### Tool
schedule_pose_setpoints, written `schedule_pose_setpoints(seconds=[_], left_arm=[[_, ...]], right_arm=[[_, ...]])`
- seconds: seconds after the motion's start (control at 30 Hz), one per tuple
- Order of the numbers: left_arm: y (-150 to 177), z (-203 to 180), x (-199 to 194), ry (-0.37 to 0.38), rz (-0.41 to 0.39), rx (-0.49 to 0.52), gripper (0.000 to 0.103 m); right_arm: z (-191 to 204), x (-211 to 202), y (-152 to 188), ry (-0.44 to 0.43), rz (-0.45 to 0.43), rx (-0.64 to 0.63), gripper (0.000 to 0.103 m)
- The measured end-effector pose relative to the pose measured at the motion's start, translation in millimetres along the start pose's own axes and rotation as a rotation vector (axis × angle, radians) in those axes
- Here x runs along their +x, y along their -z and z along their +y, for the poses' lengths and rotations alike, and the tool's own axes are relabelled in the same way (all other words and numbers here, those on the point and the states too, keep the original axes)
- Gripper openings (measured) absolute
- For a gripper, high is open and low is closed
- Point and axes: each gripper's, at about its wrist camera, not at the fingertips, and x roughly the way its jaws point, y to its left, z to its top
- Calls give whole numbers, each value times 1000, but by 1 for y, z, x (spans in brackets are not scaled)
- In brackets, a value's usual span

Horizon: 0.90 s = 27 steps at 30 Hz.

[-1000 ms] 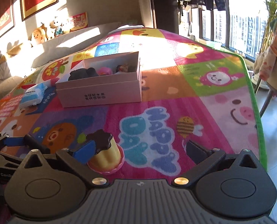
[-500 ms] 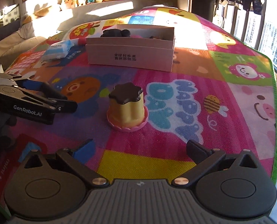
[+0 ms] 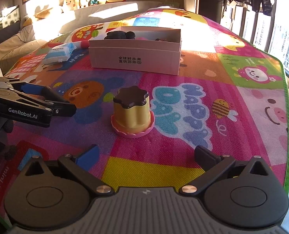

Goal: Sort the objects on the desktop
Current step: 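Carry the flashlight and pudding jar over the box with both tools and release them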

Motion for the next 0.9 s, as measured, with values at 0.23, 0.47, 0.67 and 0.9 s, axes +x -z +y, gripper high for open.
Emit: schedule_pose_setpoints(seconds=[0.23,0.47,0.67,0.9], left_arm=[[2,-4,-5,-8,-16,29,80],[7,-3,-14,3,-3,24,80],[11,1,-19,12,7,12,80],[7,3,-20,38,9,-1,80]], right_arm=[[1,0,-3,9,15,-8,103],[12,6,-24,-7,19,-37,103],[9,27,-40,-24,51,11,94],[10,21,-48,-34,70,-2,56]])
